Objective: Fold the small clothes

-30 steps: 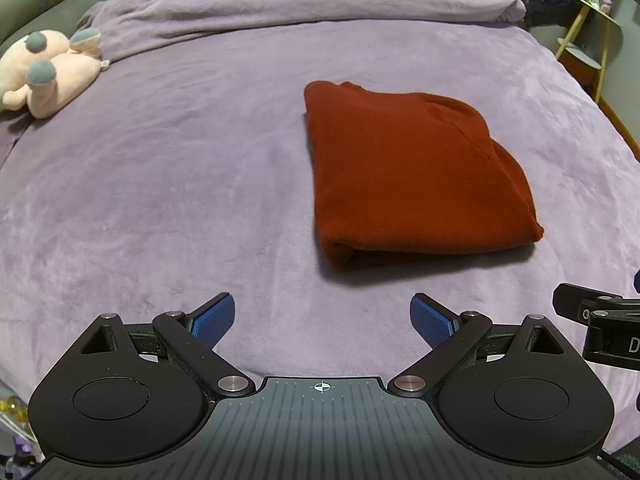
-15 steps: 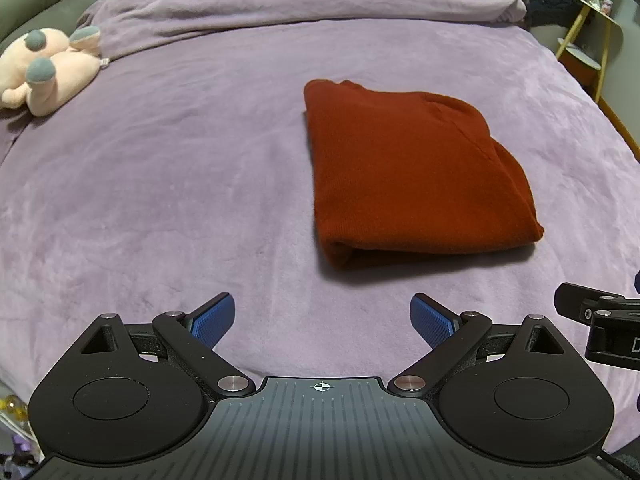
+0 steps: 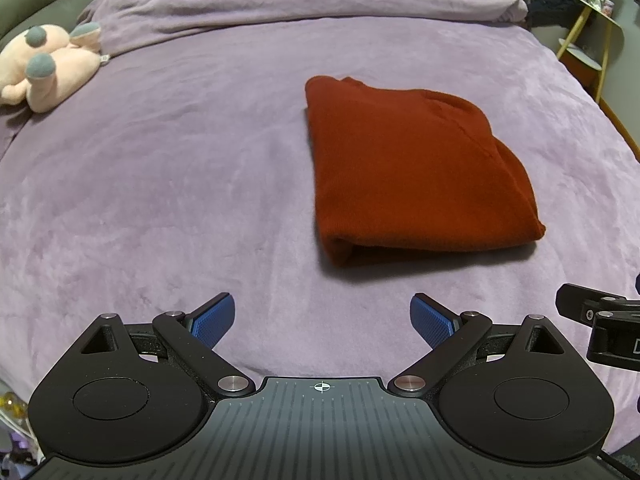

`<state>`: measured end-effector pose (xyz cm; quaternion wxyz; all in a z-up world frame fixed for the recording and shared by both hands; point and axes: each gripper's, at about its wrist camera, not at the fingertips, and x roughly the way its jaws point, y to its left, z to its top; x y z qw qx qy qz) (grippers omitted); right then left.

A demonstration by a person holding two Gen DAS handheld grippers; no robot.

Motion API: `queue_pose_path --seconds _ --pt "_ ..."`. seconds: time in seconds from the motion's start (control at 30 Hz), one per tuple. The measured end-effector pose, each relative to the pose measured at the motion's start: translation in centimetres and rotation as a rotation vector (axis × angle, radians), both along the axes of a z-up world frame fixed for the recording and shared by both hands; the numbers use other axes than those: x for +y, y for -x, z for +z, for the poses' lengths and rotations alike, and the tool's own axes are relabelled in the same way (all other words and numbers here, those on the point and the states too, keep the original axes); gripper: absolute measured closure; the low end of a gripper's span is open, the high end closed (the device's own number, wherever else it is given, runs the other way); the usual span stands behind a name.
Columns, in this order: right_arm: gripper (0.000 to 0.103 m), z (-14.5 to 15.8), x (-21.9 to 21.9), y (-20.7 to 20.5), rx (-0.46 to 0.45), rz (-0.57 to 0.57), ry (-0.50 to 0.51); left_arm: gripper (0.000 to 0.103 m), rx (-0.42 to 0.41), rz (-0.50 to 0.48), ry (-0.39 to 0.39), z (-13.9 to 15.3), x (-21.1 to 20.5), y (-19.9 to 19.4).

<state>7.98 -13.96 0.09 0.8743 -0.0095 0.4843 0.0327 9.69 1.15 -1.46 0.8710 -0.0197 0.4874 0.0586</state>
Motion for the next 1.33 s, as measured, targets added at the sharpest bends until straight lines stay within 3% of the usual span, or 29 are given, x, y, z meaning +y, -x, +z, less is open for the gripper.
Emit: queue_pose_path --seconds 0.6,1.33 --pt "0.004 -0.04 -0.02 0.28 -0.007 -0.009 -0.003 0.005 -0.003 -0.013 0.029 -0.14 -0.1 0.22" --pt "0.004 0.2 -0.01 0.59 -0.02 -0.018 0.008 0.005 0.02 -0.039 -0.016 -0.37 -0.95 0.41"
